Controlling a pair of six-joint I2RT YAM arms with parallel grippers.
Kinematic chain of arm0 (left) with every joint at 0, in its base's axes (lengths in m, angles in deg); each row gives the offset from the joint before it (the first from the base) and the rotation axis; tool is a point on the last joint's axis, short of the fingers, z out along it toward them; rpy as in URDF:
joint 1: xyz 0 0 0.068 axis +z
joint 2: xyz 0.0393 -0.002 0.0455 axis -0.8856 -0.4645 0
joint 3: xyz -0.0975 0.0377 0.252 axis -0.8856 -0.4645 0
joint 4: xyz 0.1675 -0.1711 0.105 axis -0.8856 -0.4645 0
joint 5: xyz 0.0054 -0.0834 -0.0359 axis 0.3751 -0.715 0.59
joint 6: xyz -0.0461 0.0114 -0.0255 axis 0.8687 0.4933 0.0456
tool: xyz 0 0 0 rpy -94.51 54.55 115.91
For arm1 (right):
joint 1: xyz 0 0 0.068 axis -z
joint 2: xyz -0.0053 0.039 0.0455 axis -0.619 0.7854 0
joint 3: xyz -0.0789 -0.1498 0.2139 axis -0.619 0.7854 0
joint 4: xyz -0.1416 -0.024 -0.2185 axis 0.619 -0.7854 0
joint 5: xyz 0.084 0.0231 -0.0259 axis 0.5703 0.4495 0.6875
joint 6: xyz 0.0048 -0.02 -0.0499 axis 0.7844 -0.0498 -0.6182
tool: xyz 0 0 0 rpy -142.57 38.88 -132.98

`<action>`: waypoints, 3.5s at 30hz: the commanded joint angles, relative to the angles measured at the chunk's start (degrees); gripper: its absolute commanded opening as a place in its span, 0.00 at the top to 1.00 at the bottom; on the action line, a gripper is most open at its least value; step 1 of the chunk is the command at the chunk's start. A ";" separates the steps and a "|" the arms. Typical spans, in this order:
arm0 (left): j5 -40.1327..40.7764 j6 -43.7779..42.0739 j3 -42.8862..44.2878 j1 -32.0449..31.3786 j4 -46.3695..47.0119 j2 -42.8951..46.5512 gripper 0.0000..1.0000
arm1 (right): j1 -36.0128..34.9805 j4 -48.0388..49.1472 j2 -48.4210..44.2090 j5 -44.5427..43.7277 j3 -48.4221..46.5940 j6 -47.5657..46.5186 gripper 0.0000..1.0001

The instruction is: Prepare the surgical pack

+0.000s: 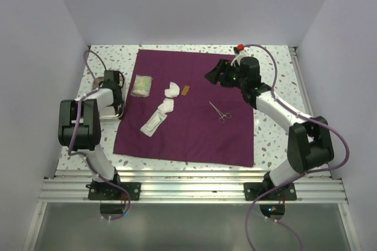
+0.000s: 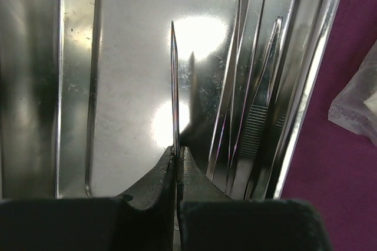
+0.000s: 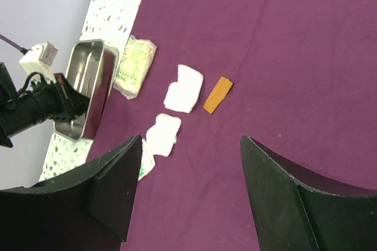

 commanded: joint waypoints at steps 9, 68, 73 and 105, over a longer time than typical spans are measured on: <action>-5.41 2.40 2.72 1.69 2.86 -3.26 0.79 | 0.33 1.53 1.01 1.09 -1.22 -1.92 0.30; -36.97 22.88 -26.20 10.83 32.67 37.61 0.00 | -7.76 -21.77 21.76 -17.99 -13.35 -28.38 0.53; -34.68 22.17 -26.11 10.84 31.35 37.79 0.00 | -8.02 -22.21 23.42 -17.99 -14.40 -28.38 0.54; -38.38 27.28 -28.40 5.41 37.15 39.11 0.00 | -9.52 -25.46 25.54 -21.51 -17.13 -27.50 1.00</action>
